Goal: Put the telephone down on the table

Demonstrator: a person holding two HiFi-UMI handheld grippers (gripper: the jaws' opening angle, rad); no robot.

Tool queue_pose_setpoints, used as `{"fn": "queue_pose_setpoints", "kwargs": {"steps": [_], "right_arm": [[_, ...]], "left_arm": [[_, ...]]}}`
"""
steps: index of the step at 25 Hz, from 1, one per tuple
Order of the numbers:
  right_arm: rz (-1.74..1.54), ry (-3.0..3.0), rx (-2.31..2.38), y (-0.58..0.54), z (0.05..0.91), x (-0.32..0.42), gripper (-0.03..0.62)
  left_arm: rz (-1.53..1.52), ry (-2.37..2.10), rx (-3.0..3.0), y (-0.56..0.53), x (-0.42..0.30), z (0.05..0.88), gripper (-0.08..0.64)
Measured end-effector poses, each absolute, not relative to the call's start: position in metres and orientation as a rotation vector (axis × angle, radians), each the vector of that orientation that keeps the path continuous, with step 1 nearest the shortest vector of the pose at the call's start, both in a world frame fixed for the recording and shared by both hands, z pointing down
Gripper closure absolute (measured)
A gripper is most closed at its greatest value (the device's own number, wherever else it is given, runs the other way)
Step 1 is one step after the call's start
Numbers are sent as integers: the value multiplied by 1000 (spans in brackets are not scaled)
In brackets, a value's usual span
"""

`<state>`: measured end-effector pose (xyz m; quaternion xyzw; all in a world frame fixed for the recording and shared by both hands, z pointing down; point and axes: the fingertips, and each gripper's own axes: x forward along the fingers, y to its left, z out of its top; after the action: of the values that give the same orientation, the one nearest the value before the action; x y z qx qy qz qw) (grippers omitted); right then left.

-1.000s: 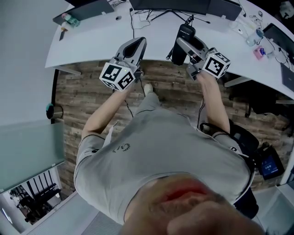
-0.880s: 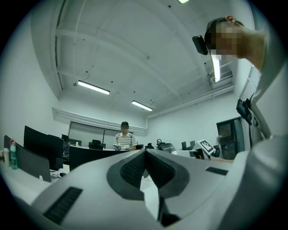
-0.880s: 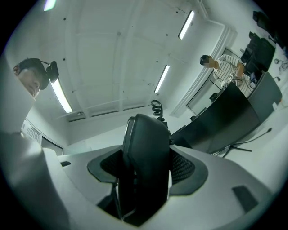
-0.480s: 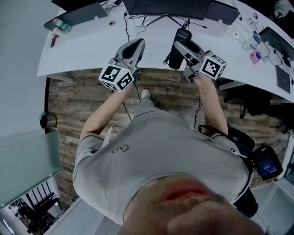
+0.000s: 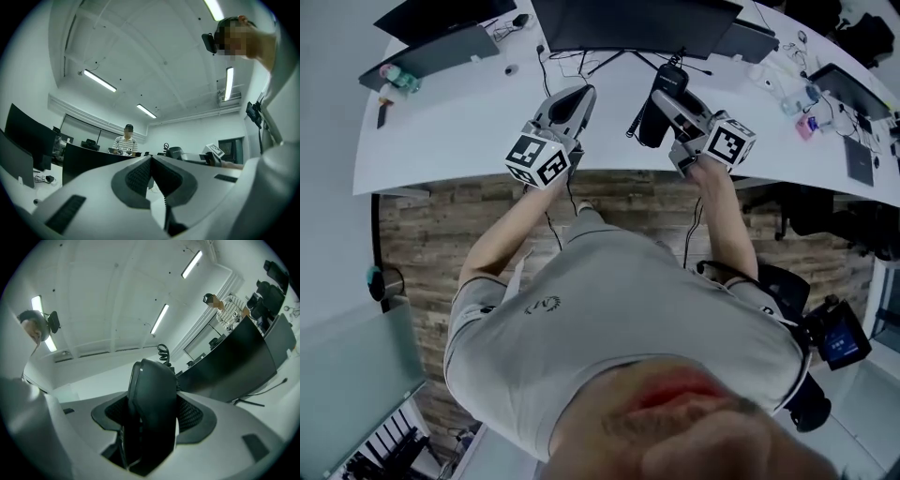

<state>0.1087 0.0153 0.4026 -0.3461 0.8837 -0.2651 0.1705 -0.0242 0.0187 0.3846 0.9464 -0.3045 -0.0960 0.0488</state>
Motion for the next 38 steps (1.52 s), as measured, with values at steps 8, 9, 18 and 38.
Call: {"fn": "queue_pose_setpoints", "kwargs": {"steps": [8,9,18,38], "right_arm": [[-766,2469,-1115,-54,389,64,293],[-759,2464,-1132,-58,385,63,293],[-759,2427,-1231,-102,384,50,293],[-867,2500,-859,-212,394,40,293]], "left_arm": [[-319,-692,2874,-61,-52,388,551],[-325,-670,2875,-67,-53,386,551],[-336,-574,2801,-121,-63,414,551],[-225,-762,2806,-185,-37,415,551]]}}
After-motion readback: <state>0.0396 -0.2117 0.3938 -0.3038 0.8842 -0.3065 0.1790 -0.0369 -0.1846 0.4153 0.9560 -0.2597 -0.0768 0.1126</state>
